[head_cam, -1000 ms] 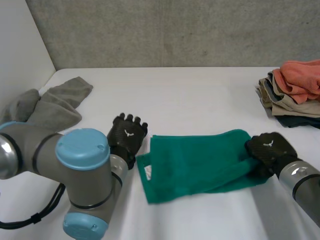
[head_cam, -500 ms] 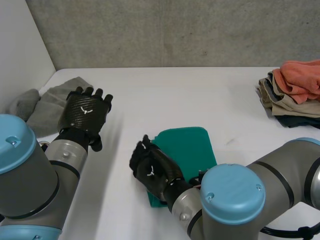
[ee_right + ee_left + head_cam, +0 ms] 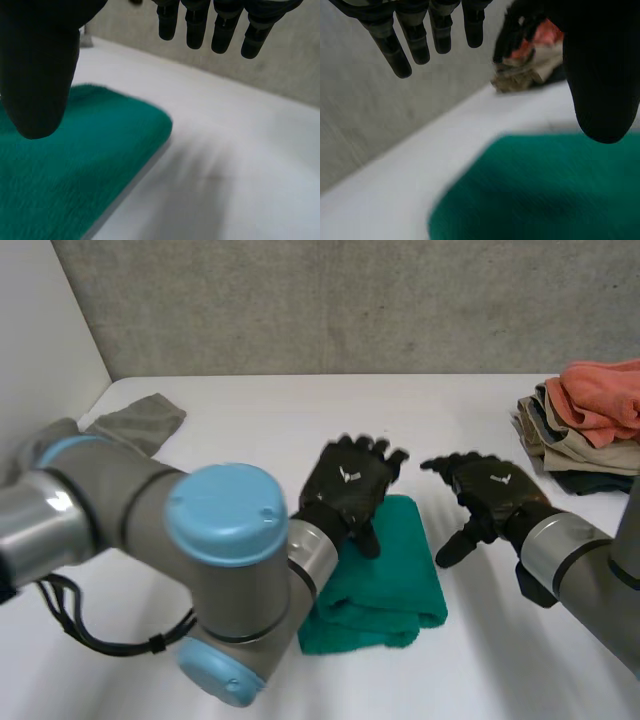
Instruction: Fold the laundry.
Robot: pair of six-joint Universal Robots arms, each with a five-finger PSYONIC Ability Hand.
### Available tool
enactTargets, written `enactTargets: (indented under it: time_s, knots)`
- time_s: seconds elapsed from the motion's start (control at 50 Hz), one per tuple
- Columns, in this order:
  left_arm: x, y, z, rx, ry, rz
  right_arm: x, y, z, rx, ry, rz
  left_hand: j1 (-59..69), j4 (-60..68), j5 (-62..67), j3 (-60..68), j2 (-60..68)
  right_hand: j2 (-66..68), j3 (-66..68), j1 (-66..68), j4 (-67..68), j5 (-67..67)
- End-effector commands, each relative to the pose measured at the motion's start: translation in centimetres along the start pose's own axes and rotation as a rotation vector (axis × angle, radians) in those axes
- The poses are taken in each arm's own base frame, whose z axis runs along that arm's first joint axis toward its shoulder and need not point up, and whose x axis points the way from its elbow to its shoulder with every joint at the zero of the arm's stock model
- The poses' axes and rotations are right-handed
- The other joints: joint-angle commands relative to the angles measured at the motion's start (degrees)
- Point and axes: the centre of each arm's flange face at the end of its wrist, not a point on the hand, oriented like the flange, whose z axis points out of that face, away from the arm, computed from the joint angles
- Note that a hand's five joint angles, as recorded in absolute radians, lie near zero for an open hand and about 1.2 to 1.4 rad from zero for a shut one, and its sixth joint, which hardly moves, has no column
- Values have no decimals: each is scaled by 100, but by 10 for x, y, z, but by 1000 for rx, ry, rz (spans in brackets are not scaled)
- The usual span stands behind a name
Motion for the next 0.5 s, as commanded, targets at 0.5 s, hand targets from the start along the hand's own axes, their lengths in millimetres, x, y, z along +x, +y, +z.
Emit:
enactTargets:
  time_s: [0.5]
  knots:
    - [-24, 20, -28, -261, -219, 252, -18, 36, 46, -114, 8, -261, 165, 92, -13, 68, 52, 1074, 1058, 962, 1049, 1040]
